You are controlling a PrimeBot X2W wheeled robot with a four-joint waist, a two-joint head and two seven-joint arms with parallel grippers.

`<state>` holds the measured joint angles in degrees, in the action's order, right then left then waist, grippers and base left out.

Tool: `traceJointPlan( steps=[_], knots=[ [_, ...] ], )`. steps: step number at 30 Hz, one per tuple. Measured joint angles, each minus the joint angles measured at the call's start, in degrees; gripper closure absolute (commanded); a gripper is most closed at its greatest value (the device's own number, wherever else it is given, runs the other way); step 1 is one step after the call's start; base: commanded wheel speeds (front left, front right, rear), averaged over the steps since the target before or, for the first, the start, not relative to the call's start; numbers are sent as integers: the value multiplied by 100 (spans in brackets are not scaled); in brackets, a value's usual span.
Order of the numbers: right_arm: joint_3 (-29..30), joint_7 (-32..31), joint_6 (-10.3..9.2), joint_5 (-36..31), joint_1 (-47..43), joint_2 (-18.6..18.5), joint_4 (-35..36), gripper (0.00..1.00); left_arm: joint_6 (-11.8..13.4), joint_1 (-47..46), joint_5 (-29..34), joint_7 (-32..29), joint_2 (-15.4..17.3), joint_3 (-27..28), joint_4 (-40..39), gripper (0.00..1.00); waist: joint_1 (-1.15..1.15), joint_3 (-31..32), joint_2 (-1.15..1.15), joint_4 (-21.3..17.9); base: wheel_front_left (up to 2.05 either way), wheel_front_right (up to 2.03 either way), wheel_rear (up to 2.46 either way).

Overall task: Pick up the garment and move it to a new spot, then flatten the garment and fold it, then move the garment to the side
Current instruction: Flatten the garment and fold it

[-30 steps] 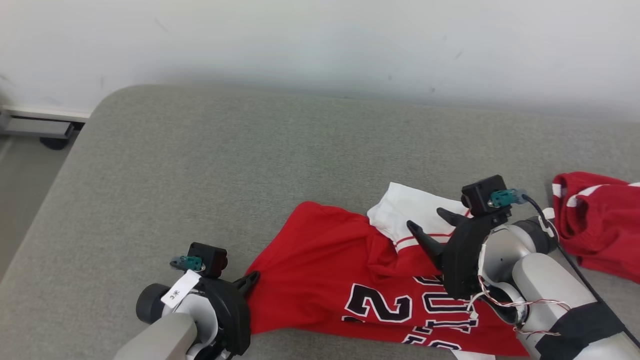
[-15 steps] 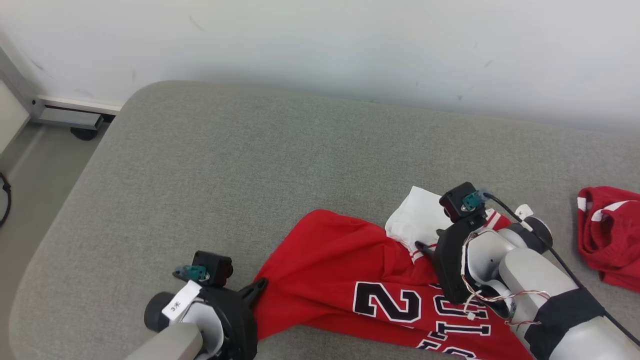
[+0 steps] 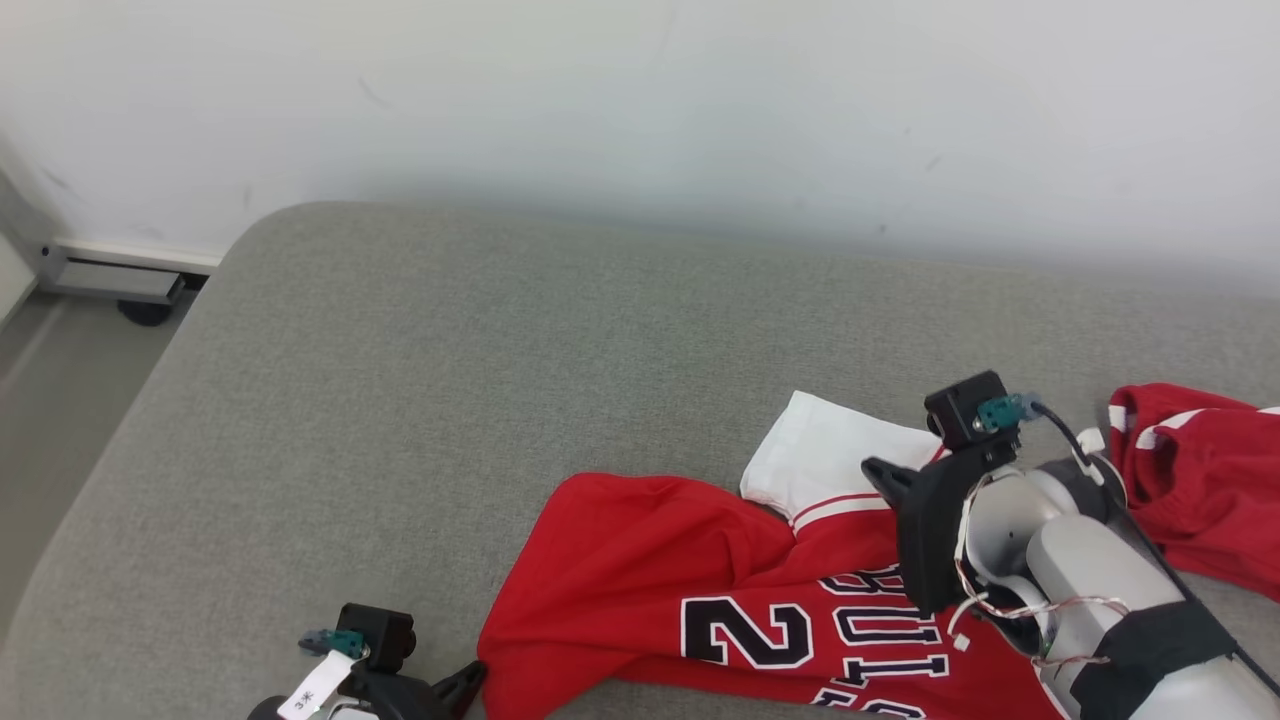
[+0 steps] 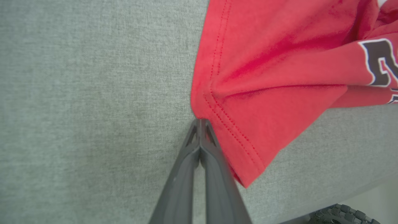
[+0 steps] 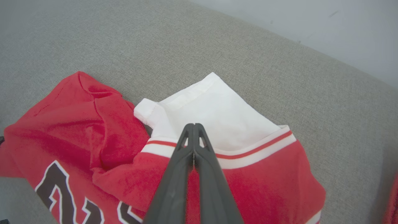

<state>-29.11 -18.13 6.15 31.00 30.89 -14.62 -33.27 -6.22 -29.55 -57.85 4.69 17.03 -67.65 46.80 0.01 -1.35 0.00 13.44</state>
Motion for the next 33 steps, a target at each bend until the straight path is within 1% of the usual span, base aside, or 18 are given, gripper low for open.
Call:
traceJointPlan(
  steps=[1, 2, 7, 9, 10, 11, 13, 16, 19, 23, 27, 29, 31, 33],
  knots=[
    [-15, 0, 0, 24, -63, 0, -22, 55, 23, 26, 0, -22, 25, -18, -21, 100, 0, 20, 0, -32, 0, 0, 0],
    [-34, -1, 0, 24, -110, 2, -47, 0, 27, 29, 0, -23, 48, -15, -59, 100, 0, 43, 0, -63, 0, 0, 0],
    [-46, -1, 0, 20, -134, -53, -115, 0, 75, 28, 2, -89, 54, -51, -371, 100, 0, 134, 0, -178, 0, 0, 0],
    [-45, -1, -2, 8, -129, -98, -129, 0, 156, 25, 2, -82, 49, -37, -488, 100, 0, 147, 0, -191, 0, 0, 0],
    [-38, 0, -16, -9, -126, -119, -142, 0, 229, 21, 8, -27, 49, -9, -527, 22, 0, 148, 0, -190, 0, 0, 0],
    [-31, 0, -67, -47, -120, -137, -163, 0, 298, 7, 13, 29, 57, 29, -560, 0, 0, 148, 0, -188, 0, 0, 0],
    [-29, 0, -182, -140, -104, -205, -202, 0, 381, -31, 35, 108, 104, 85, -650, 0, 0, 144, 0, -184, 0, 0, 0],
    [-31, -2, -268, -276, -93, -322, -250, 0, 508, -41, 36, 269, 163, 214, -840, 0, 0, 118, 0, -191, 0, 0, 0],
    [-48, -21, -316, -308, -81, -325, -363, 0, 567, -127, 51, 371, 203, 272, -972, 0, -1, 59, 0, -217, 0, 0, 0],
    [-40, -66, -436, -339, 61, -321, -457, 0, 563, -356, 51, 396, 225, 363, -1069, 0, -1, -50, 0, -251, 0, 0, 0],
    [-54, -105, -474, -363, 213, -269, -499, 0, 435, -604, 37, 314, 252, 392, -1004, 0, -1, -186, 0, -285, 0, 0, 0],
    [-75, -111, -522, -401, 300, -209, -504, 0, 385, -721, 47, 198, 277, 364, -888, 0, -1, -255, 0, -317, 0, 0, 0],
    [-105, -131, -523, -442, 402, -165, -508, 0, 303, -775, -13, 153, 293, 416, -815, 0, -1, -317, 0, -369, 0, 0, 0],
    [-121, -138, -564, -456, 509, -155, -517, 0, 215, -870, -1, 29, 288, 378, -703, 0, -1, -376, 0, -434, 0, 0, 0]
  ],
)
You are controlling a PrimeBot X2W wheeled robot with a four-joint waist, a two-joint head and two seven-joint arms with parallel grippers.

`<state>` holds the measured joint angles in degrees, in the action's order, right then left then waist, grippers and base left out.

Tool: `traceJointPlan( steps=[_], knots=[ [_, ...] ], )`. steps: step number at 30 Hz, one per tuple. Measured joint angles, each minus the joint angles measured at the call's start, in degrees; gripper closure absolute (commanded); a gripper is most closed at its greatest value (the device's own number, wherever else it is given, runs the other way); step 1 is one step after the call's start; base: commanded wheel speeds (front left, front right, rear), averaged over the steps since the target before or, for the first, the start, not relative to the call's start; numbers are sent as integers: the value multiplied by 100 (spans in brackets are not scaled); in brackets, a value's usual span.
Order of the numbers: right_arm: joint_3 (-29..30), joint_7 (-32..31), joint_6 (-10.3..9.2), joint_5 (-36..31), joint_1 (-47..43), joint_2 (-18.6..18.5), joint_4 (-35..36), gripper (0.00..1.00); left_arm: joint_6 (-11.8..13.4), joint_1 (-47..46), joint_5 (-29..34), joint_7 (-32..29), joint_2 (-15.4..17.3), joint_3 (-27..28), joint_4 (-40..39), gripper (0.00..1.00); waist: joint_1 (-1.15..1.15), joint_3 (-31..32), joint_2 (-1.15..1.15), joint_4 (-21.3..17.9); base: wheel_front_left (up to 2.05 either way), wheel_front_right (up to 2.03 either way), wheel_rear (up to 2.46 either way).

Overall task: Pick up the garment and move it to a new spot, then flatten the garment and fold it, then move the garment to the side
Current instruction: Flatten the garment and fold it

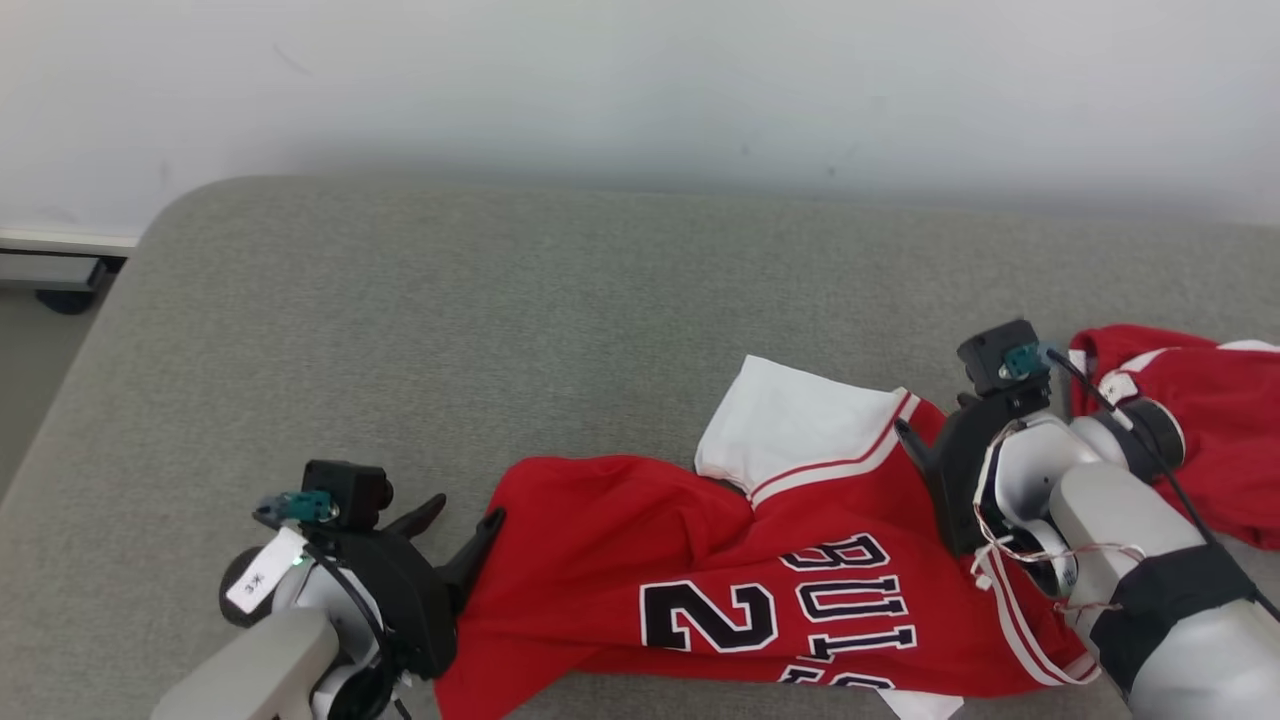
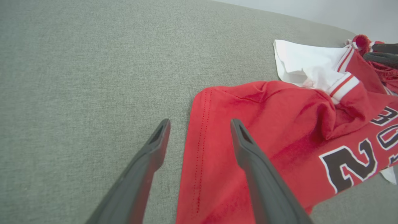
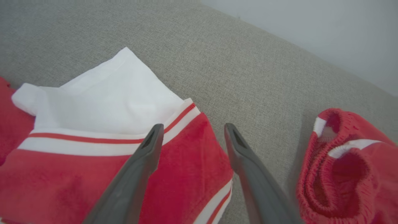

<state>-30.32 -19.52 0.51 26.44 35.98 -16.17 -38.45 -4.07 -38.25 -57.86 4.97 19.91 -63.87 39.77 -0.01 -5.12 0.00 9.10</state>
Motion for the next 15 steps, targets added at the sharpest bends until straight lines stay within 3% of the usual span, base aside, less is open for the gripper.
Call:
traceJointPlan(
  steps=[15],
  knots=[
    [-91, 44, -9, -94, 241, 145, 23, 0, -204, -457, -163, -457, -154, 27, 695, 0, 0, -432, 0, -545, 0, 0, 0]
  ],
)
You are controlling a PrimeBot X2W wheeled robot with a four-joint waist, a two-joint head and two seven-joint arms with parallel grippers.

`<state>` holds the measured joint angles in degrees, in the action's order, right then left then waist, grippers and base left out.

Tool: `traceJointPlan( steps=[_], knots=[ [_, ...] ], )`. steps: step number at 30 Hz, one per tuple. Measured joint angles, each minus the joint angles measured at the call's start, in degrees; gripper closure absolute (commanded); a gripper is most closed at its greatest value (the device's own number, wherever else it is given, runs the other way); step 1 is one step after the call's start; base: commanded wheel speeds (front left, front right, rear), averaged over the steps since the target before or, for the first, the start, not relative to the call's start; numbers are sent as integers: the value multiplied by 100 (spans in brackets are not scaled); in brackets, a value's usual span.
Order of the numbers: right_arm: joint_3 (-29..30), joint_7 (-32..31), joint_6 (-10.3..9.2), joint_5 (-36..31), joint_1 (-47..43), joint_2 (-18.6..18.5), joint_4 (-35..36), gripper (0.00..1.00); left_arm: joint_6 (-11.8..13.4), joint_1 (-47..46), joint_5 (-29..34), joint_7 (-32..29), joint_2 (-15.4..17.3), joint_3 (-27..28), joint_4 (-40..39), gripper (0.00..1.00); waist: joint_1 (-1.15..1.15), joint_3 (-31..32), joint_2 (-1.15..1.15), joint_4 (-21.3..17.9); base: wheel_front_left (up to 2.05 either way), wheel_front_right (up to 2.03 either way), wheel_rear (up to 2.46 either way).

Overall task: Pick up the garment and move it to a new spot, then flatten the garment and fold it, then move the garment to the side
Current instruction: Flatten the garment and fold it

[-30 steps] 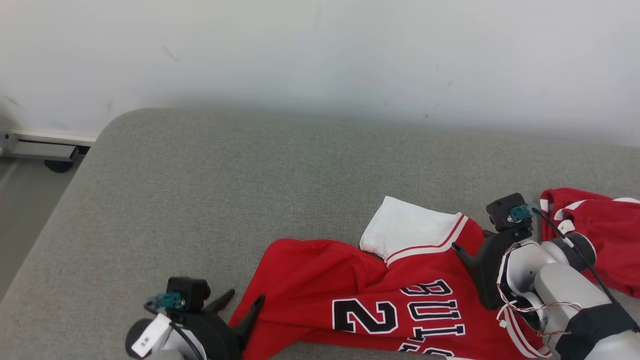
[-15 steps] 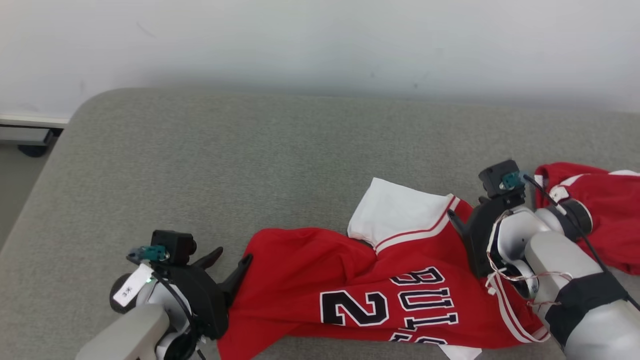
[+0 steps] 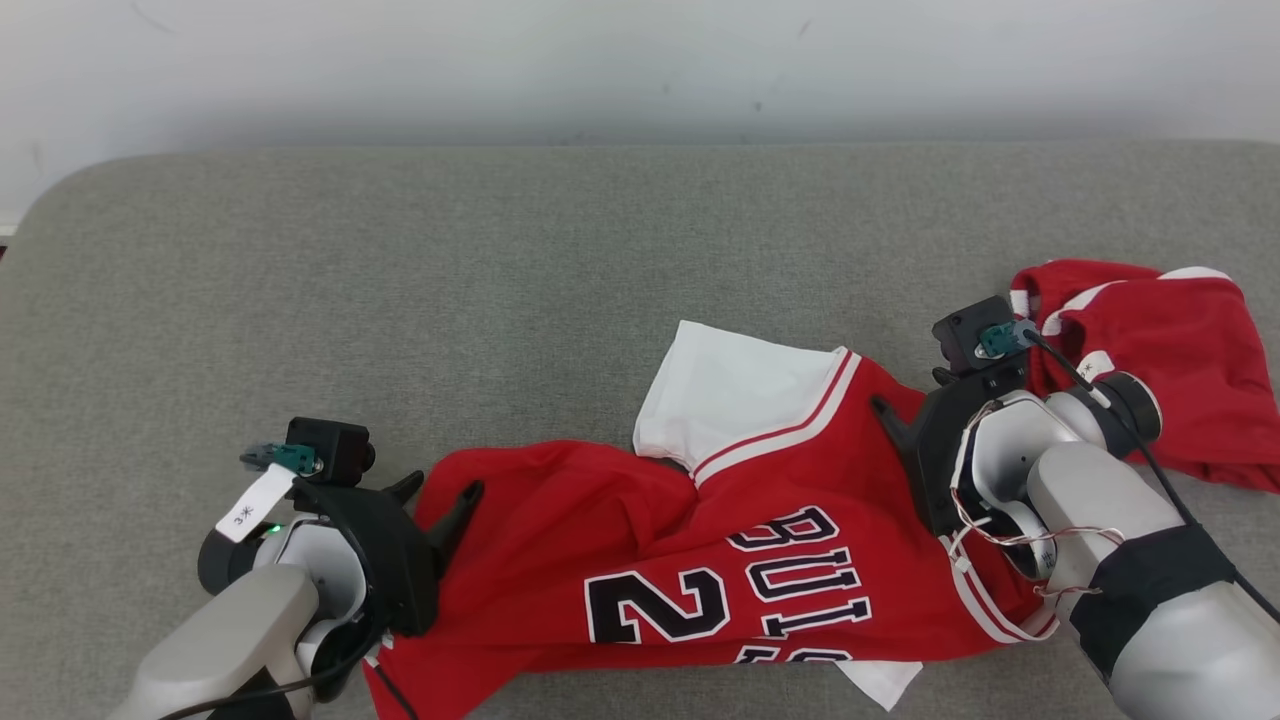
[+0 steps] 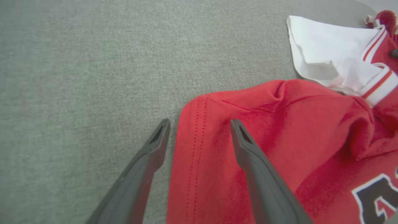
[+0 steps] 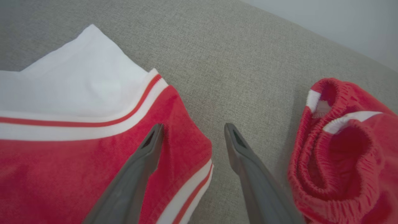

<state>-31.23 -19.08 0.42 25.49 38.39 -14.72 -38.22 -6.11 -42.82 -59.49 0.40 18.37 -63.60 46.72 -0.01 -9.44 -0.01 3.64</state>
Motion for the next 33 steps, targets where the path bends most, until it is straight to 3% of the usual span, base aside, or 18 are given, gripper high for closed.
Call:
traceJointPlan(
  steps=[6, 7, 8, 9, 10, 26, 33],
  knots=[
    [1, 54, -42, -23, 101, -1, 24, 0, -46, -166, -14, -221, -56, -41, 278, 0, 0, -125, 0, -109, 0, 0, 0],
    [1, 82, -42, -41, 100, 0, 24, 0, -47, -175, -26, -276, -74, -45, 307, 5, 0, -136, 0, -117, 0, 0, 0],
    [1, 97, -42, -42, 101, -1, 25, 0, -47, -182, -55, -292, -90, -53, 326, 55, 0, -144, 0, -122, 0, 0, 0],
    [1, 97, -42, -42, 101, -1, 24, 0, -47, -190, -66, -292, -100, -45, 356, 82, 0, -148, 0, -124, 0, 0, 0],
    [3, 102, -42, -42, 101, -2, 23, 0, -47, -203, -74, -299, -111, -48, 392, 100, 0, -151, 0, -122, 0, 0, 0],
    [24, -77, 93, -29, 305, -101, -595, 0, -98, -265, -68, 87, -405, -80, 326, 100, 1, -127, 0, 339, 0, 0, 0],
    [-3, -301, 269, 135, 319, -70, -1002, 0, -99, -252, -38, 371, -520, -138, 216, 100, 1, -43, 1, 703, 0, 0, 0]
  ],
)
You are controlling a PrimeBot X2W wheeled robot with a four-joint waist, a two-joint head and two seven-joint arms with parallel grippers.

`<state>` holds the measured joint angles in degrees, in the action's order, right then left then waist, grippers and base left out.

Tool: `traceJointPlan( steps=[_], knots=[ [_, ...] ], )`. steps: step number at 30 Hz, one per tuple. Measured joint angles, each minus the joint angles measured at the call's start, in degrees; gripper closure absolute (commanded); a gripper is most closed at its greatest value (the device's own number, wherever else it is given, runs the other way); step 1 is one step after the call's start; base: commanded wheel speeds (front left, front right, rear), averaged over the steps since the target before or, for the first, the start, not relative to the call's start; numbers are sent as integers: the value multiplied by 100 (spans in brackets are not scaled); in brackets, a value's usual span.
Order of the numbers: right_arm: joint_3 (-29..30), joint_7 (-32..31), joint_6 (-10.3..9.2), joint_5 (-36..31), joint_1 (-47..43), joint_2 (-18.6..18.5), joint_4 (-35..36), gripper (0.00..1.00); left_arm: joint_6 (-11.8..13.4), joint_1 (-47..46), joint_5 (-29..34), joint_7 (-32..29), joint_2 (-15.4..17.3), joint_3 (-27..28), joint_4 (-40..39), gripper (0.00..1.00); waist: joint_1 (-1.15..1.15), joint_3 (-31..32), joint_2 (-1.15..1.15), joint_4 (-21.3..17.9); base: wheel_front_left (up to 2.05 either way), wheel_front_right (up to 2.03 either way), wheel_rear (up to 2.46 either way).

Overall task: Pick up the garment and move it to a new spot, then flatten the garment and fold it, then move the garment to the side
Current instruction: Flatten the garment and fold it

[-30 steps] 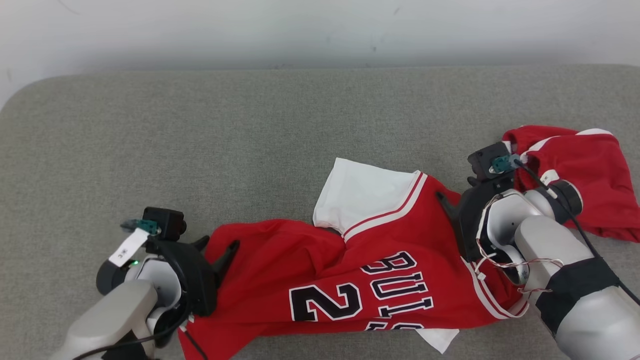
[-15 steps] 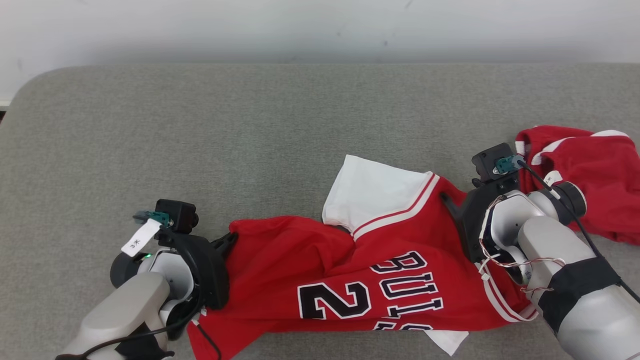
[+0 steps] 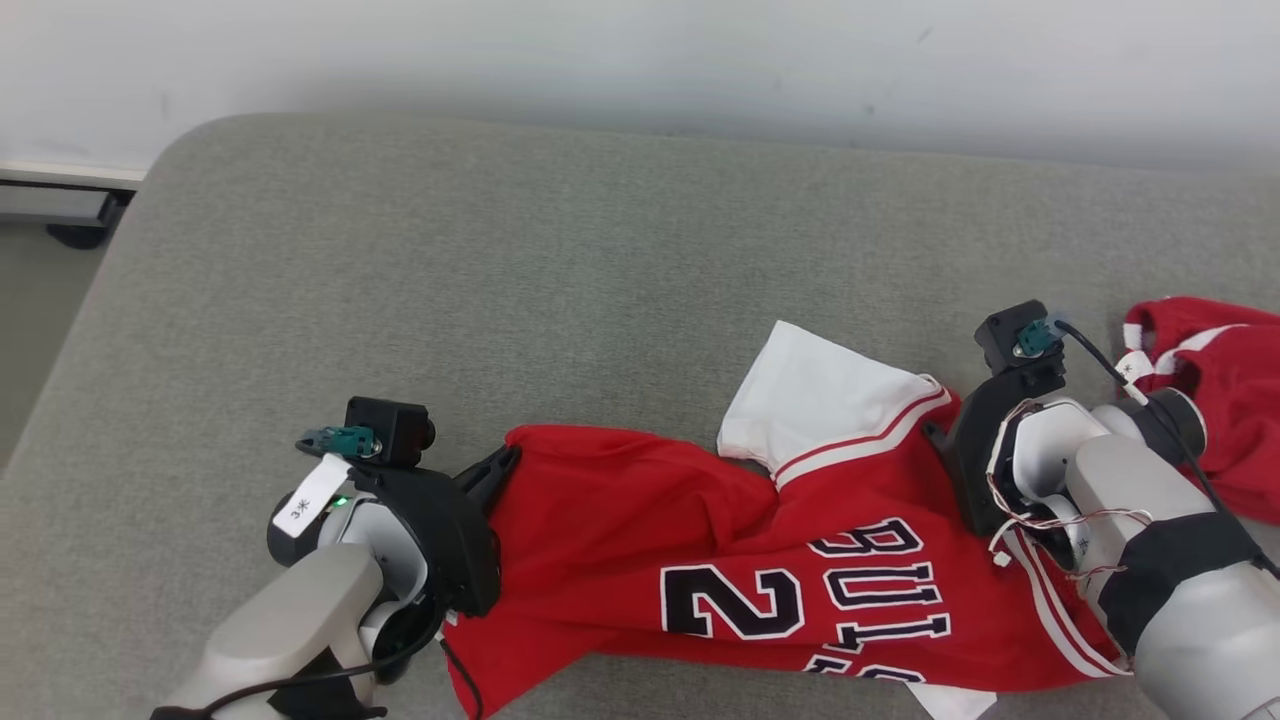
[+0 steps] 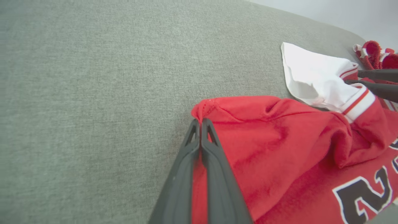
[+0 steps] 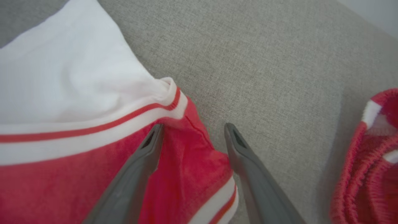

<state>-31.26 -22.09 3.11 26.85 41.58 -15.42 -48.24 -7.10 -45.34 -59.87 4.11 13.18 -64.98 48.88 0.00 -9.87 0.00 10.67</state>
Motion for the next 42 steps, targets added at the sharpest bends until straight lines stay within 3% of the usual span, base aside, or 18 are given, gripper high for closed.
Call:
traceJointPlan(
  steps=[1, 2, 3, 14, 23, 30, 40, 41, 42],
  knots=[
    [-10, -23, 23, 13, 0, 20, -23, 0, -1, 8, 0, 4, -9, -2, -7, 100, 0, 18, 0, 38, 0, 0, 0],
    [-15, -69, 45, 33, 0, 47, -55, 60, -1, 26, 0, 37, -16, 0, -7, 100, 0, 37, 0, 73, 0, 0, 0],
    [-22, -87, 73, 45, 0, 73, -93, 100, -2, 46, 0, 74, -19, -1, -7, 100, 0, 58, 0, 104, 0, 0, 0],
    [-40, 1, 203, 132, 46, 149, -182, 100, -3, 273, -22, 336, 152, 78, 66, 100, 0, 218, 0, 172, 0, 0, 0],
    [341, 943, 245, 244, 198, -60, -68, 100, 157, 418, -154, 755, 558, 356, 236, 100, 0, 400, 0, 58, 0, 0, 0],
    [758, 1735, 296, 835, -1026, -110, 219, 100, 258, 1115, -216, 862, 665, 393, 156, 100, 1, 655, 0, -17, 0, 0, 0],
    [692, 2159, 353, 1105, -2412, -13, 591, 100, 314, 1904, -312, 950, 815, 386, -222, 100, 1, 883, 0, -245, 0, 0, 0],
    [682, 2159, 360, 1105, -2451, -25, 606, 77, 315, 1911, -311, 955, 822, 377, -250, 100, 1, 885, 1, -269, 0, 0, 0],
    [677, 2159, 391, 1106, -2480, -37, 614, 16, 315, 1911, -311, 955, 821, 385, -299, 100, 1, 884, 0, -285, 0, 0, 0]
  ],
)
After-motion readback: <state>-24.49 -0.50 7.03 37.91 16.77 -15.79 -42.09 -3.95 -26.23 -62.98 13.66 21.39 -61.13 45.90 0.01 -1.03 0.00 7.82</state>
